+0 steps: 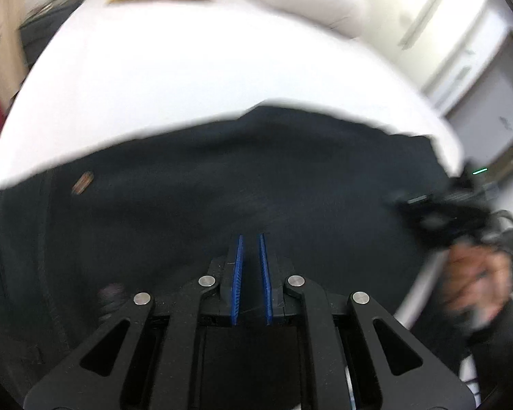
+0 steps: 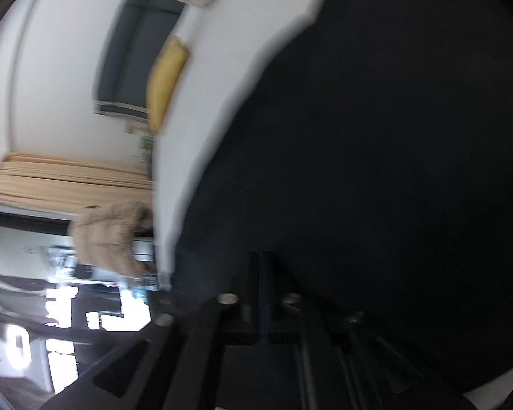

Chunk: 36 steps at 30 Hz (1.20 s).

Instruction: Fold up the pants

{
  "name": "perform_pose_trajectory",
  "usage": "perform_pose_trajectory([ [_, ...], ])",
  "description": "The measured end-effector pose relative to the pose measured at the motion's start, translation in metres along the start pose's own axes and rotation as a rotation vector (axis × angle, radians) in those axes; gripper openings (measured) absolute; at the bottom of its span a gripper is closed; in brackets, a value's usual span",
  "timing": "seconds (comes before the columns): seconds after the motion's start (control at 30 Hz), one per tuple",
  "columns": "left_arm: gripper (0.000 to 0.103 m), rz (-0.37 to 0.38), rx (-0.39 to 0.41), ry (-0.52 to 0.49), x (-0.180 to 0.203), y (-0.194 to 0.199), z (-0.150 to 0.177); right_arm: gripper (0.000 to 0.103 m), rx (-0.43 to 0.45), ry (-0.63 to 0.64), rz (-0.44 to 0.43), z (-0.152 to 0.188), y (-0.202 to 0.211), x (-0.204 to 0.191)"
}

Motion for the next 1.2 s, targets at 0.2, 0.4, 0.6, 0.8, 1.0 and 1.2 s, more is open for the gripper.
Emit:
perform_pose_trajectory([
  [0.2, 0.010, 0.131, -0.031, -0.121, 0.083, -0.039, -0.037, 0.000, -0.009, -0.029, -0.015, -0.028, -0.004, 0.006],
  [0.4, 0.009, 0.146, -0.105, -0.020, 0.027, -0.079, -0.038, 0.000, 0.004, -0.026, -0.005, -0.047, 0.000, 0.011],
  [0.6, 0.009, 0.132, -0.094, 0.053, -0.054, -0.059, -0.024, 0.000, 0.008, -0.020, 0.012, -0.043, -0.005, 0.007],
  [0.8, 0.009, 0.101, -0.067, 0.092, -0.116, -0.035, -0.003, 0.000, 0.016, -0.008, 0.027, -0.042, -0.005, 0.005],
  [1.0, 0.008, 0.028, -0.030, 0.165, -0.188, 0.000, 0.021, 0.000, 0.029, 0.008, 0.039, -0.038, -0.012, -0.005],
  [1.2, 0.008, -0.031, 0.020, 0.156, -0.190, 0.047, 0.023, 0.000, 0.056, 0.032, 0.054, -0.036, -0.012, -0.013],
])
Point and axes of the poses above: each gripper's, at about its wrist camera, not at the fingertips, and y roughly against the way its jaws point, x to its right, z to its underside, the point moved 9 cm from there along -y, roughly the way its jaws point, and after that the axes turned 13 degrees about -z, right-handed, at the moved point
